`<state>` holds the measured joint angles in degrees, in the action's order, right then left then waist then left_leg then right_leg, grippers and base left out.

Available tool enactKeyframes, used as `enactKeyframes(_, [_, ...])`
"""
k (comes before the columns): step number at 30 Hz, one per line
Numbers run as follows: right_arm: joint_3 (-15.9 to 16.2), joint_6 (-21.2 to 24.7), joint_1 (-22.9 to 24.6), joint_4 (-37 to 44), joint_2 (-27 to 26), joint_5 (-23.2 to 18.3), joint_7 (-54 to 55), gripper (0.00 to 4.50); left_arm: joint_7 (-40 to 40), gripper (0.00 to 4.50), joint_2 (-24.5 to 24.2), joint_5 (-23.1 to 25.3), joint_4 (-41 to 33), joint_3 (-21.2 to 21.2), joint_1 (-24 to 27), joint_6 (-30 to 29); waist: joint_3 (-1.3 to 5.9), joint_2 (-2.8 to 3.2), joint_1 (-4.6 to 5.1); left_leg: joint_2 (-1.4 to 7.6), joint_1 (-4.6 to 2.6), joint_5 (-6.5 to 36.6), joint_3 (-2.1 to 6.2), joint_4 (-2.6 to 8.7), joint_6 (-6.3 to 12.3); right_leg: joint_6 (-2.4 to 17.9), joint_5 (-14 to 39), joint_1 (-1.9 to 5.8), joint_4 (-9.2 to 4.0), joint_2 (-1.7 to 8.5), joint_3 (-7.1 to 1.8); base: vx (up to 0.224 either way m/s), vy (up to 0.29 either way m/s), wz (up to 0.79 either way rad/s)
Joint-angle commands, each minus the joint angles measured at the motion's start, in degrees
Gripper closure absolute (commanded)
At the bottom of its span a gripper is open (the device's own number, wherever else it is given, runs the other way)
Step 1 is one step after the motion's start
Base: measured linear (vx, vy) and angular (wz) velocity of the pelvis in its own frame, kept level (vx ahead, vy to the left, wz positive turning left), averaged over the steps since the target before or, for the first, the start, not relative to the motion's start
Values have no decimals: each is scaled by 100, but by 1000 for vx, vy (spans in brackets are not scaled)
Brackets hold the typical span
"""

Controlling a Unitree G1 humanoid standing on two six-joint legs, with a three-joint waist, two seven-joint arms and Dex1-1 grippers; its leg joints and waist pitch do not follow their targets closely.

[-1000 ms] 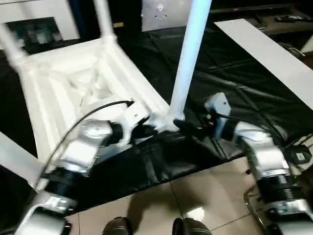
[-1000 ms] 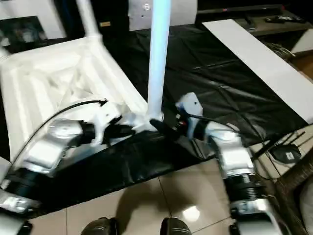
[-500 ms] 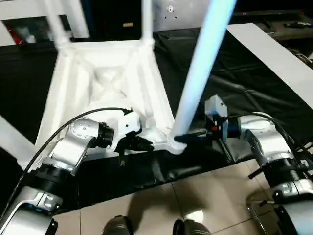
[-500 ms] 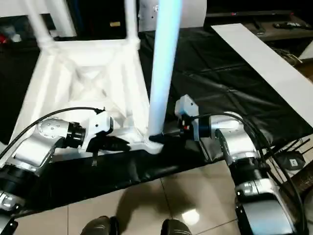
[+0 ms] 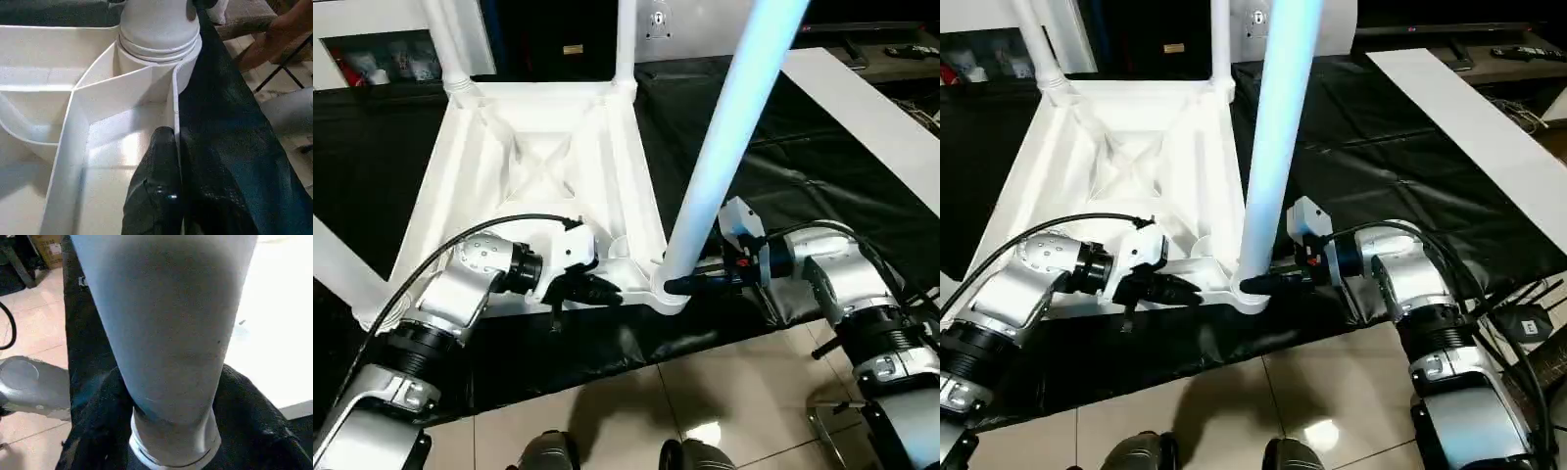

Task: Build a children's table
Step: Rotate leg to tighten

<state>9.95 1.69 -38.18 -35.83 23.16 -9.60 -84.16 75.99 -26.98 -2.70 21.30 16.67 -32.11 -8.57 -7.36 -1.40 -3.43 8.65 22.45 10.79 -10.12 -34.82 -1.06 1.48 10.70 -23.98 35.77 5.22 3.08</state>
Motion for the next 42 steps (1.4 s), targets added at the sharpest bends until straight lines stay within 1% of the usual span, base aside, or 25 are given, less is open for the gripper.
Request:
enactKeyframes(1, [60, -16, -40, -9, 47, -57, -204, 251, 179, 450, 69, -91, -4, 160, -118, 90, 439, -46, 52, 467, -139, 622, 96, 426, 687, 1721, 882, 284, -385, 390, -287, 0, 0, 0])
enactKeyframes(5, [30, 121, 47, 89, -10, -153, -197, 254, 122, 450, 108, -148, -24, 87, -88, 4, 430, -45, 47, 471, -137, 636, 97, 434, 682, 1703, 938, 283, -393, 396, -289, 0, 0, 0])
enactKeyframes(9, [-36, 365, 328, 458, -156, -262, 138, 254, -280, 450, 284, -310, -158, -168, -32, -334, 415, -51, 45, 479, -137, 621, 97, 450, 662, 1664, 920, 273, -395, 388, -298, 0, 0, 0])
enactKeyframes(10, [-117, 543, 592, 750, -390, -258, 738, 254, -645, 450, 413, -331, -381, -272, 87, -585, 407, -41, 52, 477, -128, 632, 103, 456, 656, 1650, 943, 272, -399, 397, -302, 0, 0, 0])
enactKeyframes(11, [-142, 525, 651, 784, -481, -206, 987, 254, -757, 450, 447, -314, -465, -283, 133, -650, 395, -44, 64, 489, -119, 703, 115, 477, 593, 1620, 1021, 272, -413, 414, -307, 0, 0, 0])
enactKeyframes(12, [-182, 504, 709, 801, -609, -147, 1307, 254, -910, 450, 503, -289, -570, -298, 190, -732, 383, -55, 86, 473, -103, 798, 127, 491, 561, 1588, 1183, 280, -434, 411, -301, 0, 0, 0])
enactKeyframes(14, [-285, 643, 774, 814, -883, -69, 1972, 254, -1264, 450, 684, -270, -778, -352, 283, -946, 362, -64, 189, 457, -87, 1104, 148, 527, 325, 1409, 1783, 294, -490, 416, -300, 0, 0, 0])
enactKeyframes(15, [-296, 669, 778, 816, -912, -64, 2040, 254, -1301, 450, 707, -271, -796, -360, 290, -967, 357, -65, 214, 455, -87, 1125, 151, 533, 282, 1369, 1869, 292, -500, 416, -304, 0, 0, 0])
enactKeyframes(17, [-378, 946, 901, 1033, -1323, -75, 2728, 255, -1899, 450, 1070, -214, -946, -453, 297, -1299, 338, -66, 283, 438, -111, 1262, 149, 540, 232, 1235, 2159, 254, -564, 413, -318, 0, 0, 0])
enactKeyframes(18, [-382, 999, 927, 1095, -1374, -63, 2821, 255, -1977, 450, 1114, -203, -971, -464, 296, -1353, 340, -64, 293, 444, -119, 1243, 143, 543, 220, 1208, 2140, 251, -568, 411, -322, 0, 0, 0])
enactKeyframes(19, [-397, 1125, 984, 1250, -1622, 8, 3238, 255, -2333, 450, 1327, -151, -992, -515, 252, -1534, 352, -77, 321, 438, -97, 1109, 149, 550, 256, 1186, 1998, 274, -551, 398, -314, 0, 0, 0])
enactKeyframes(20, [-397, 1144, 991, 1276, -1685, 26, 3341, 255, -2415, 450, 1376, -137, -991, -524, 238, -1569, 353, -62, 335, 436, -102, 1025, 136, 550, 286, 1206, 1824, 249, -548, 379, -315, 0, 0, 0])
enactKeyframes(24, [-507, 1337, 842, 1214, -2445, 280, 4807, 255, -3251, 450, 1915, 45, -901, -585, 27, -1851, 367, -62, 406, 415, -99, 860, 117, 540, 338, 1272, 1521, 245, -539, 368, -315, 0, 0, 0])
enactKeyframes(26, [-692, 1444, 643, 1011, -2849, 406, 5780, 255, -3655, 450, 2140, 176, -798, -598, -123, -1920, 385, -59, 432, 394, -94, 684, 106, 528, 421, 1315, 1286, 260, -527, 365, -314, 0, 0, 0])
enactKeyframes(27, [-731, 1467, 626, 1001, -2903, 382, 5868, 255, -3694, 450, 2166, 192, -795, -603, -137, -1933, 394, -60, 436, 389, -98, 630, 98, 520, 441, 1329, 1205, 261, -522, 362, -317, 0, 0, 0])
enactKeyframes(28, [-934, 1519, 569, 992, -3185, 205, 6228, 255, -3849, 450, 2283, 285, -796, -590, -202, -1975, 394, -51, 425, 392, -115, 540, 82, 510, 516, 1363, 1002, 254, -515, 359, -326, 0, 0, 0])
enactKeyframes(29, [-946, 1511, 568, 993, -3201, 189, 6237, 255, -3851, 450, 2287, 293, -798, -583, -205, -1973, 414, -47, 416, 393, -107, 362, 82, 497, 614, 1417, 710, 278, -480, 360, -321, 0, 0, 0])
enactKeyframes(30, [-973, 1475, 593, 1065, -3269, 185, 6250, 199, -3858, 450, 2311, 340, -846, -549, -201, -2008, 427, -50, 403, 385, -102, 153, 69, 480, 738, 1467, 318, 296, -441, 345, -312, 0, 0, 0])
enactKeyframes(32, [-922, 1419, 632, 1140, -3256, 264, 6200, 182, -3841, 450, 2307, 352, -917, -521, -172, -2064, 428, -42, 394, 393, -100, -65, 67, 462, 914, 1557, -76, 308, -395, 343, -304, 0, 0, 0])
enactKeyframes(34, [-885, 1248, 703, 1196, -2986, 439, 6066, 164, -3696, 450, 2145, 387, -1035, -478, -60, -2101, 429, -46, 384, 400, -101, -99, 60, 453, 1016, 1597, -139, 309, -388, 352, -300, 0, 0, 0])
enactKeyframes(36, [-864, 1151, 717, 1188, -2856, 494, 5998, 155, -3675, 450, 2076, 396, -1057, -462, -28, -2107, 416, -47, 373, 404, -97, 4, 54, 453, 1030, 1603, 4, 307, -408, 357, -301, 0, 0, 0])
enactKeyframes(38, [-857, 929, 750, 1134, -2527, 612, 5845, 147, -3540, 450, 1922, 391, -1117, -426, 36, -2086, 407, -44, 367, 412, -114, 177, 50, 464, 945, 1569, 311, 298, -434, 348, -301, 0, 0, 0])
enactKeyframes(39, [-857, 929, 750, 1134, -2527, 612, 5845, 137, -3540, 450, 1922, 391, -1117, -426, 36, -2086, 403, -44, 365, 411, -117, 228, 48, 464, 925, 1562, 364, 297, -440, 344, -302, 0, 0, 0])
enactKeyframes(40, [-948, 750, 768, 1092, -2171, 564, 5520, 119, -3277, 450, 1741, 362, -1167, -393, 97, -1994, 403, -41, 363, 415, -111, 255, 48, 463, 898, 1553, 391, 300, -441, 355, -313, 0, 0, 0])
enactKeyframes(42, [-968, 611, 779, 1124, -1881, 452, 5037, 105, -3038, 450, 1579, 342, -1182, -359, 131, -1931, 406, -48, 360, 413, -111, 253, 45, 454, 918, 1572, 293, 307, -428, 351, -315, 0, 0, 0])
